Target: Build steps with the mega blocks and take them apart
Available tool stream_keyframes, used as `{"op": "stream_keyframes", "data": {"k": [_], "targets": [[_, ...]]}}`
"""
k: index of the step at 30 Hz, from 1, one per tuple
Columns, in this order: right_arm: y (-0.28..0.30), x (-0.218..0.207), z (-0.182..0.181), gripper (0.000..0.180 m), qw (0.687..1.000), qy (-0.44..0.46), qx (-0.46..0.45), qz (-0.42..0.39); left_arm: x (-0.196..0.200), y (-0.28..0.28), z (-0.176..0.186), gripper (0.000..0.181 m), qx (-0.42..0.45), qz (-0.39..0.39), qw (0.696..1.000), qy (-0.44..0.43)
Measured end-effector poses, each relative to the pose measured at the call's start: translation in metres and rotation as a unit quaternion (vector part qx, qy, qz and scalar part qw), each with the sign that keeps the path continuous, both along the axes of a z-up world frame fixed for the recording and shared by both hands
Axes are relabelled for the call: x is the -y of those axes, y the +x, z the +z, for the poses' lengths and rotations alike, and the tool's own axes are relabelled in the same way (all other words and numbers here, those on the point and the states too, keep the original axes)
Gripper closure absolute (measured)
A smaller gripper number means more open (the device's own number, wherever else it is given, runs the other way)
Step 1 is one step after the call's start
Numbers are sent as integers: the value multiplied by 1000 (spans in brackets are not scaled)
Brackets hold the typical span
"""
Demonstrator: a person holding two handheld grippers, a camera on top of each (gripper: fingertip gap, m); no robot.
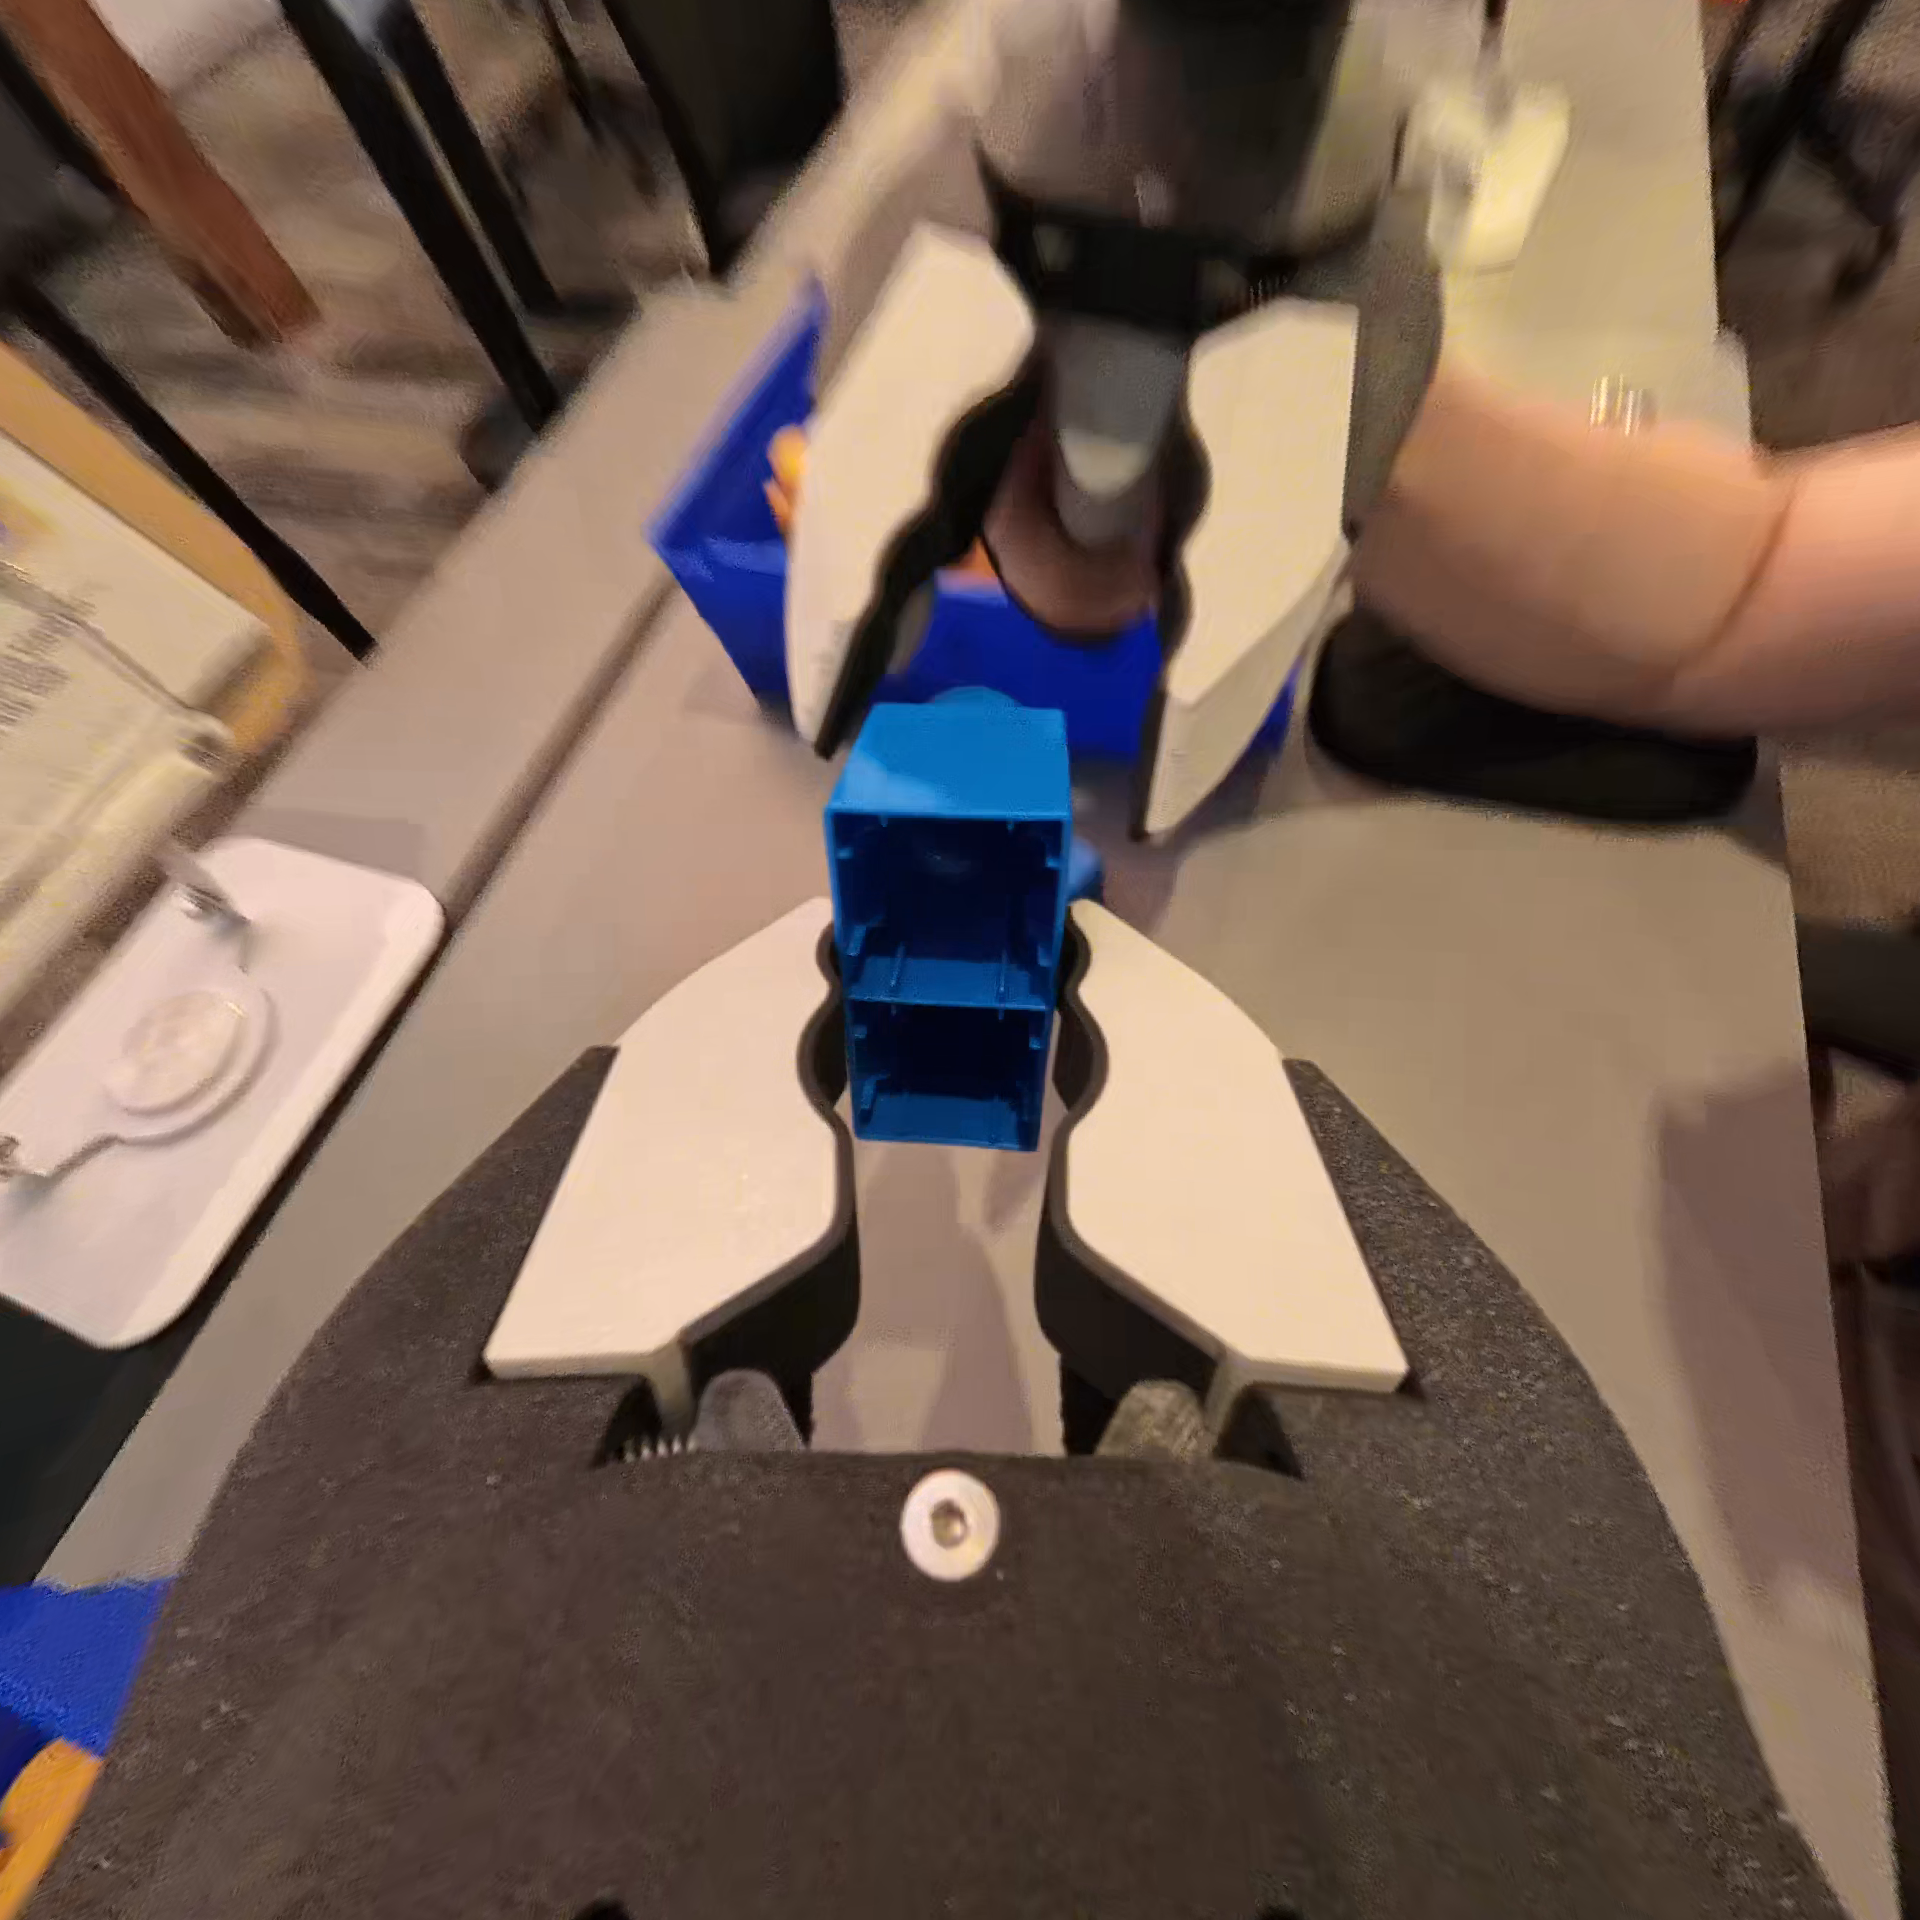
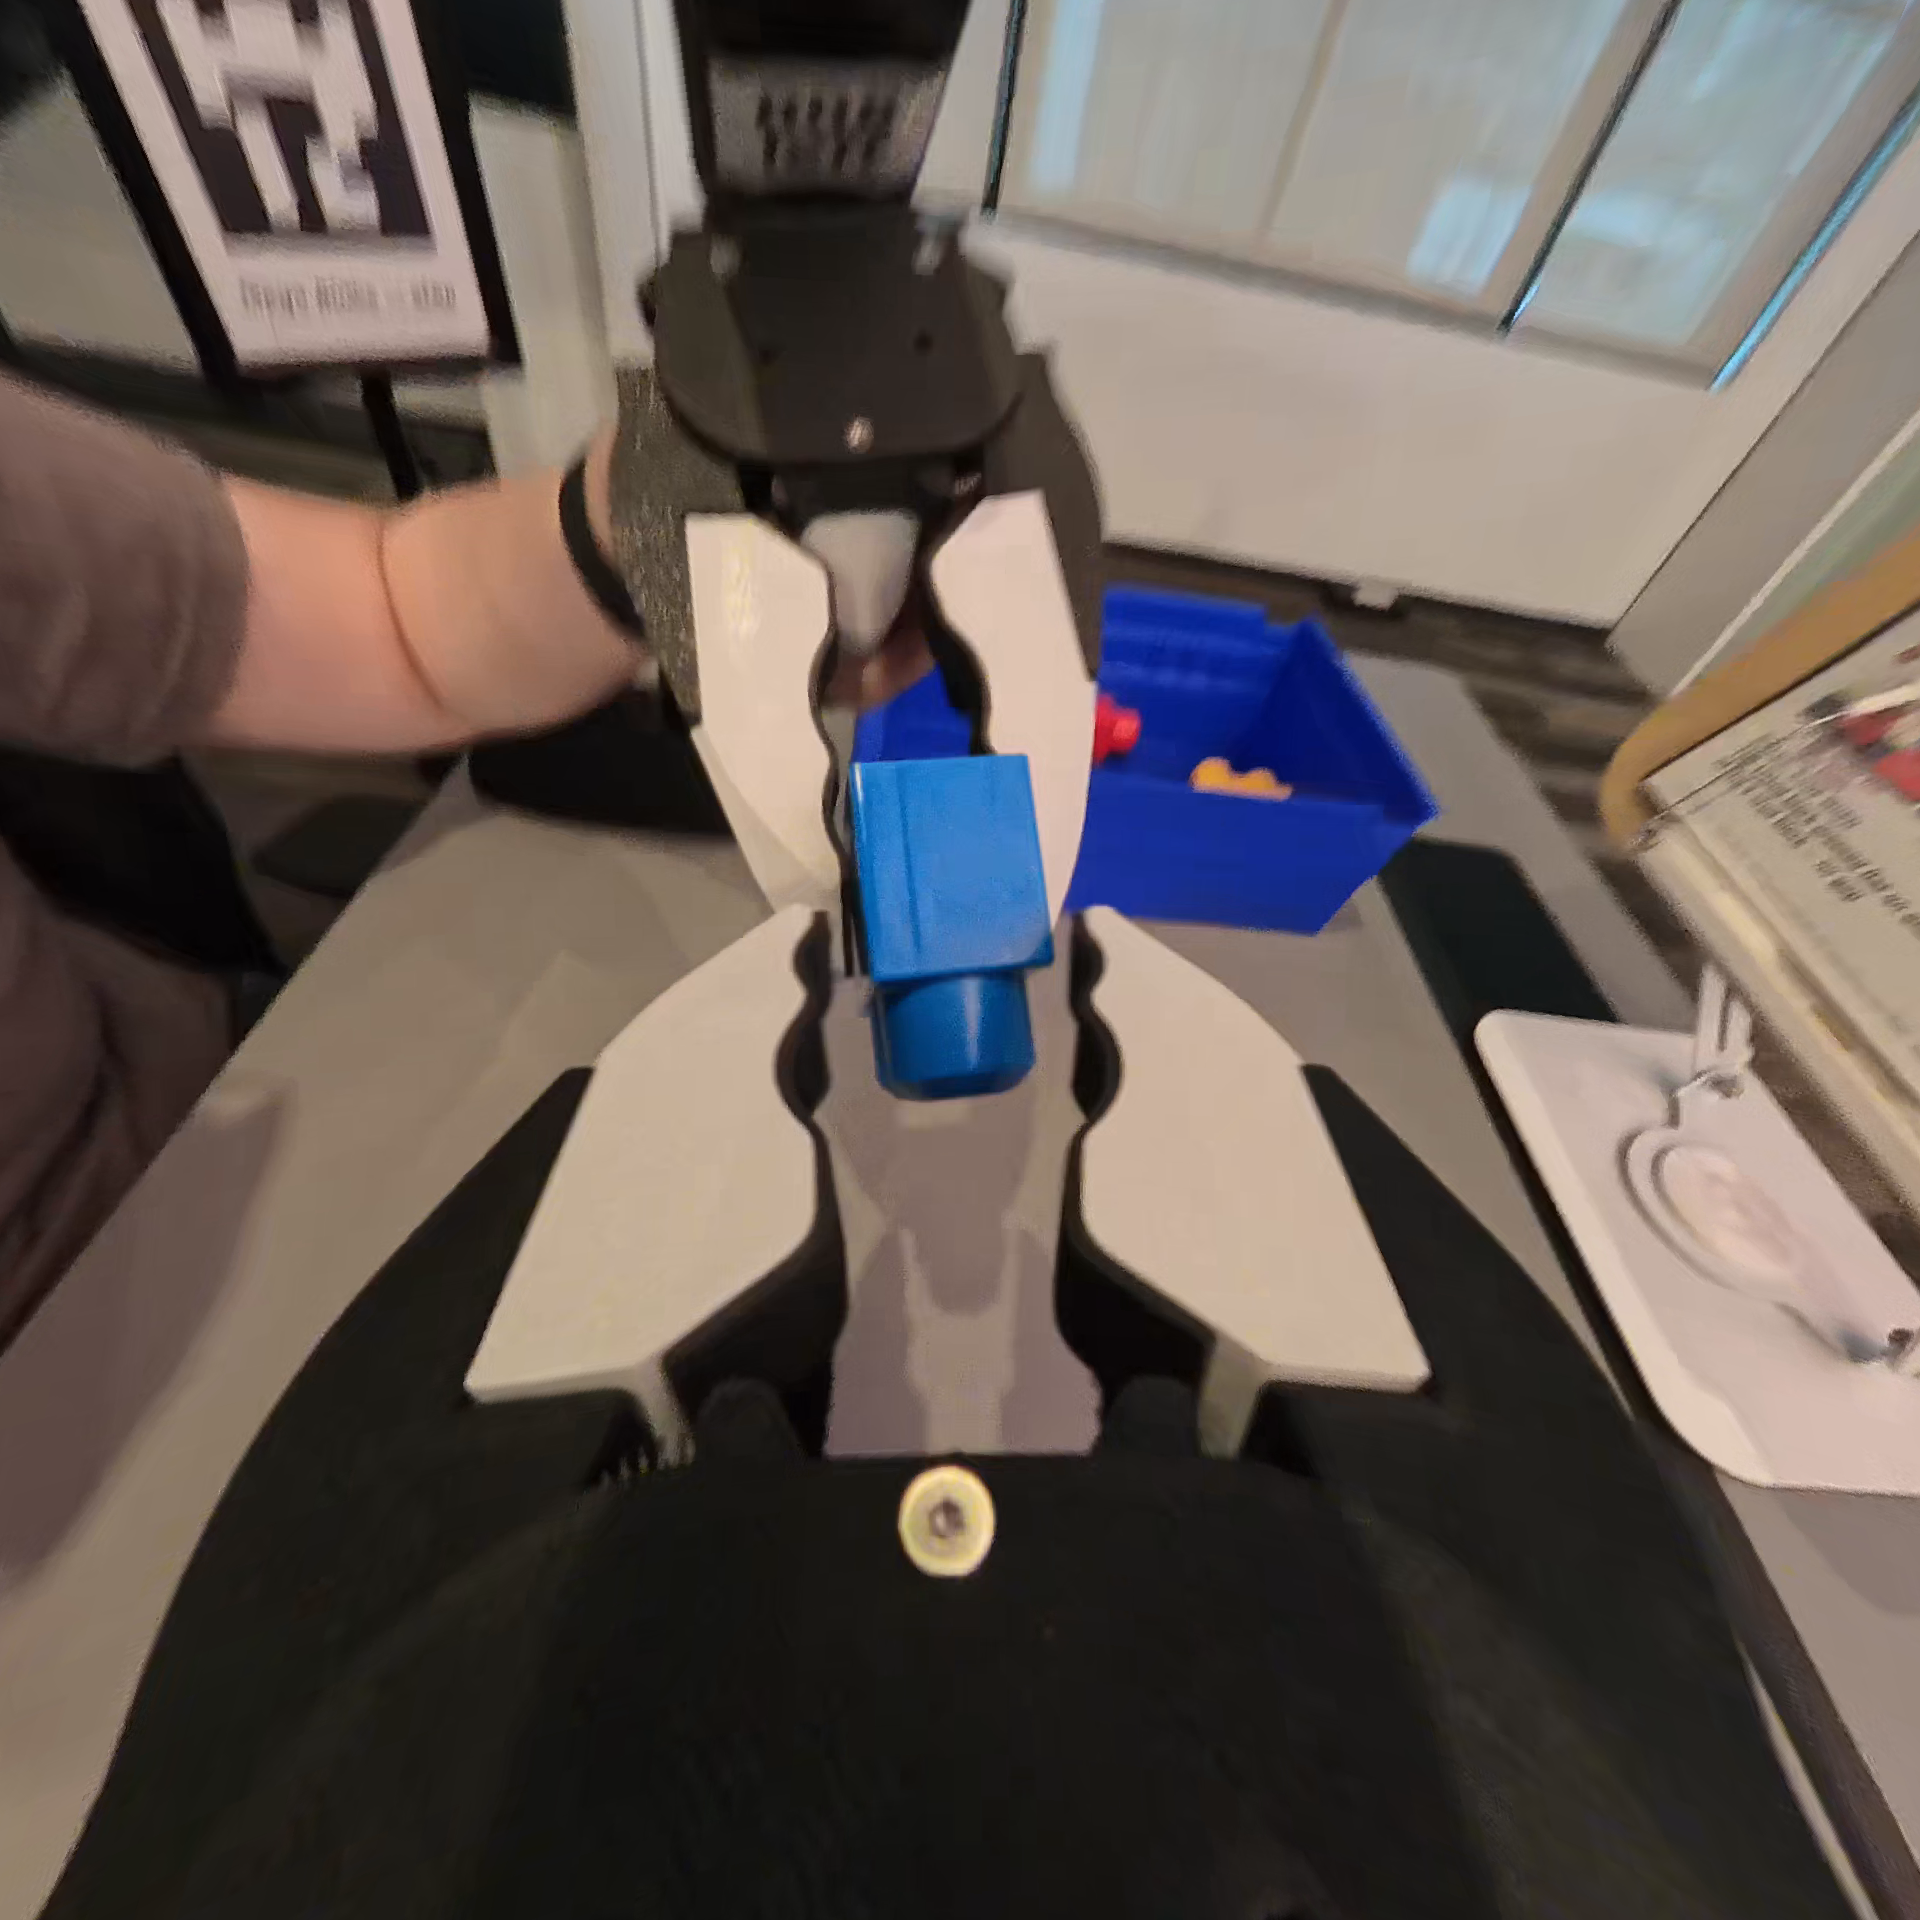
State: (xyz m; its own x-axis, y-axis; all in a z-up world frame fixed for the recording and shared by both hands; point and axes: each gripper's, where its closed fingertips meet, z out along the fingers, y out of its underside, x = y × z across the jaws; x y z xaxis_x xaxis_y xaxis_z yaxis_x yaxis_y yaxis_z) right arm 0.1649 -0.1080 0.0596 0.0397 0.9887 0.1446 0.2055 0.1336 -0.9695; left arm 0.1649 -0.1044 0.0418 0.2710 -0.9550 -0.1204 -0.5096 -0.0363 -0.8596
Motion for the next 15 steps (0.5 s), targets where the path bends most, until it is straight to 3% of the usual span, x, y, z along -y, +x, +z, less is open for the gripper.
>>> {"op": "stream_keyframes", "data": {"k": [2, 6, 11, 15], "targets": [[3, -8, 14, 124, 998, -21, -61, -14, -2, -3, 35, 144, 133, 9, 991, 6], [-4, -9, 22, 124, 986, -87, -140, 15, 7, -13, 78, 144, 321, -10, 947, -15], [-2, 5, 49, 128, 932, -201, -285, 101, 10, -5, 73, 144, 342, -19, 939, -34], [-1, 0, 49, 150, 916, -240, -302, 106, 5, -4, 67, 144, 359, -5, 933, -33]]}}
